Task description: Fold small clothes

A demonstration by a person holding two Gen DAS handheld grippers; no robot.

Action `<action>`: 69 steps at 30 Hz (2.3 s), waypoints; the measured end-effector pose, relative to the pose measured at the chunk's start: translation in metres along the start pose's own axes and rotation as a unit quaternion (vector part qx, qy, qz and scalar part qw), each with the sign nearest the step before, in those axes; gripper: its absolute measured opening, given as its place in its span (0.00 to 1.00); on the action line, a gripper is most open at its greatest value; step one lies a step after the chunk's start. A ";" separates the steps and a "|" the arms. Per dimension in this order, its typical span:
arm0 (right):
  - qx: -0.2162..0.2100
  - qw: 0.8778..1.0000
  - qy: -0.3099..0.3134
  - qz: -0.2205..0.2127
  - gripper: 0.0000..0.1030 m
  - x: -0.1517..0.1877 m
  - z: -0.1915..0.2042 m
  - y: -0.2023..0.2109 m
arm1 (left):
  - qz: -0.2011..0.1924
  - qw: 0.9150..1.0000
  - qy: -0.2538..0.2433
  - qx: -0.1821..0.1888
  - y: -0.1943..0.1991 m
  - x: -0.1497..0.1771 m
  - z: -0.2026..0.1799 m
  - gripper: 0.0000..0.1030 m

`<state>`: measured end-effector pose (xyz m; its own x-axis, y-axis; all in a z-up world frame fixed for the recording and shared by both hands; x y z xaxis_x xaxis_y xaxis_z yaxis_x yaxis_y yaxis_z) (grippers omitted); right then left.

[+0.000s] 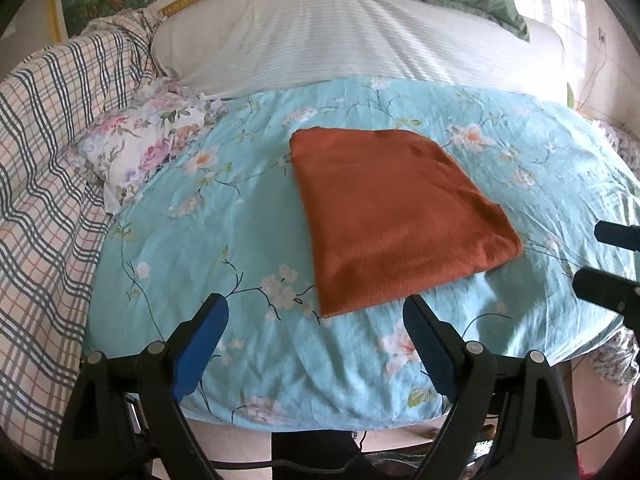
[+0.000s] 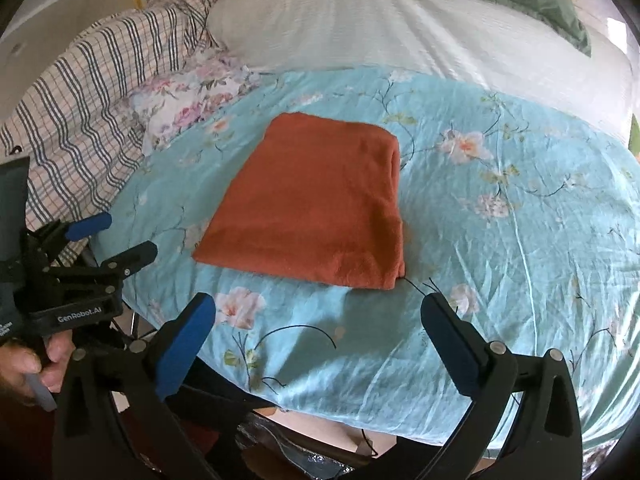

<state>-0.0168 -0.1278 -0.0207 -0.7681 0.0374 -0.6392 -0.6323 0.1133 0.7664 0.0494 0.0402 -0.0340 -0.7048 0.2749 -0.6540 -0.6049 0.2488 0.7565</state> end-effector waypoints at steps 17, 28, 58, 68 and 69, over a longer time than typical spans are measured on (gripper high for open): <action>-0.004 0.999 -0.003 0.036 0.99 -0.029 -0.016 -0.064 | 0.038 0.999 0.022 -0.002 -0.064 -0.028 0.024 0.87; -0.006 0.999 0.012 0.044 0.99 -0.035 0.000 -0.085 | 0.034 0.999 0.037 0.013 -0.084 -0.034 0.028 0.87; -0.002 1.000 0.004 0.027 0.99 -0.033 0.001 -0.065 | 0.005 0.999 0.040 0.027 -0.059 -0.033 0.012 0.87; -0.004 1.000 0.003 0.027 0.99 -0.032 0.002 -0.064 | 0.003 0.999 0.039 0.029 -0.058 -0.034 0.013 0.87; -0.004 1.000 0.003 0.027 0.99 -0.032 0.002 -0.064 | 0.003 0.999 0.039 0.029 -0.057 -0.034 0.013 0.87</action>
<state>0.0486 -0.1341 -0.0492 -0.8012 0.0364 -0.5972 -0.5914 0.1039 0.7997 0.1127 0.0283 -0.0552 -0.7362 0.2031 -0.6456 -0.5805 0.3010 0.7566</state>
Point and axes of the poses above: each gripper's, at about its wrist camera, not at the fingertips, and y roughly against the way its jaws point, z to its left, x to its underside, the point moved 10 cm from there along -y, roughly the way its jaws point, and after that the axes turned 13 degrees about x, right-handed, at the moved point
